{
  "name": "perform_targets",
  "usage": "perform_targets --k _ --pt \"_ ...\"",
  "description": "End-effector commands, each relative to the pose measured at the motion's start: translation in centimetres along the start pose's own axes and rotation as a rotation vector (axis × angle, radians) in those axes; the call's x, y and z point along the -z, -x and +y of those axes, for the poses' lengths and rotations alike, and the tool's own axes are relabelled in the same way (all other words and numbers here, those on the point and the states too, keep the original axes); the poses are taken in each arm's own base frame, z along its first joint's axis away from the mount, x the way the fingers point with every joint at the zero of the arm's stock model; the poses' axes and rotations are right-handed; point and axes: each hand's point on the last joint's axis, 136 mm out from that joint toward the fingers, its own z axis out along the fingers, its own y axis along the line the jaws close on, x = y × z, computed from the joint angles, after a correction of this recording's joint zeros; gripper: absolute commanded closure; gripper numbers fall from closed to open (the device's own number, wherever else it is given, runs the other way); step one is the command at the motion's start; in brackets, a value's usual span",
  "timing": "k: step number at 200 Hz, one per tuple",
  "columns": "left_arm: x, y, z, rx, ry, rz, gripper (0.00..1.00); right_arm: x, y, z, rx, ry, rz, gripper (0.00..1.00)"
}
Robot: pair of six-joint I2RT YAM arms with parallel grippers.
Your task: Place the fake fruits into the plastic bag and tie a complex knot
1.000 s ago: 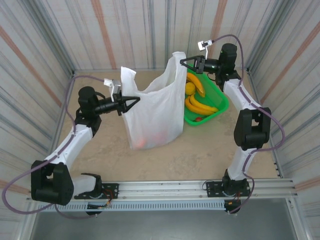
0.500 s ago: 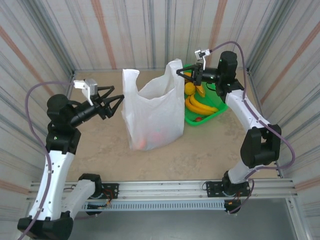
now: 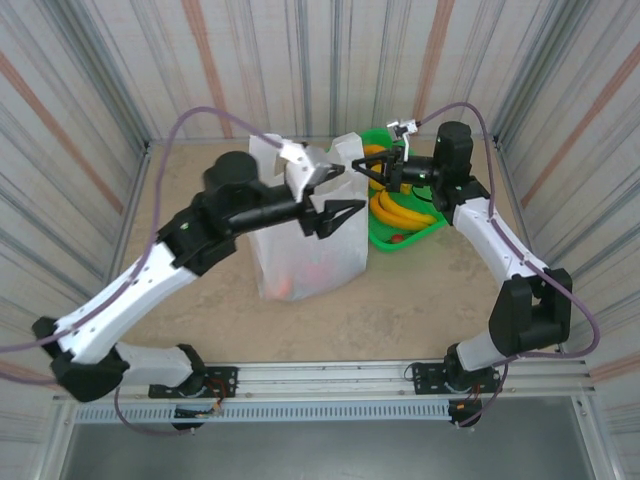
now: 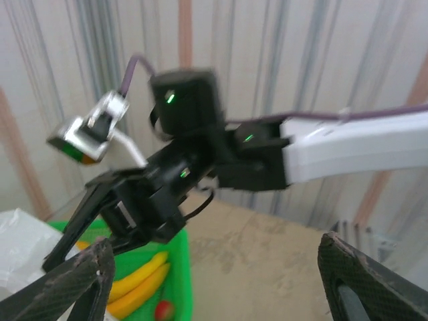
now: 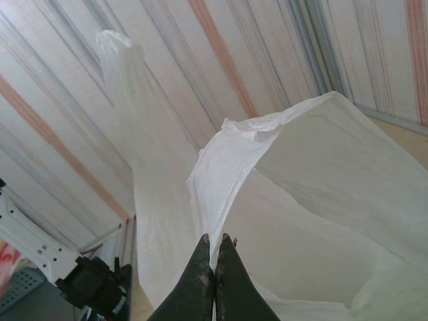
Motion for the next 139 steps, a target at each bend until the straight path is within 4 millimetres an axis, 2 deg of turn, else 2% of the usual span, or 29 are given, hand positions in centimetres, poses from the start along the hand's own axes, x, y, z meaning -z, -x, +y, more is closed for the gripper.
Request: perform_targets --k 1,30,77,139 --pt "-1.4 0.2 4.0 -0.046 0.102 0.04 0.18 0.1 -0.4 0.6 0.028 0.005 0.006 1.0" --pt "-3.5 -0.9 7.3 -0.056 0.164 0.096 0.16 0.1 -0.6 0.8 0.034 0.014 0.005 1.0" --pt "-3.4 -0.1 11.0 -0.018 0.174 0.027 0.16 0.1 -0.8 0.9 0.037 0.024 0.005 1.0" --pt "-6.4 -2.4 11.9 0.041 0.052 0.08 0.15 0.2 -0.4 1.5 0.059 0.042 -0.002 1.0"
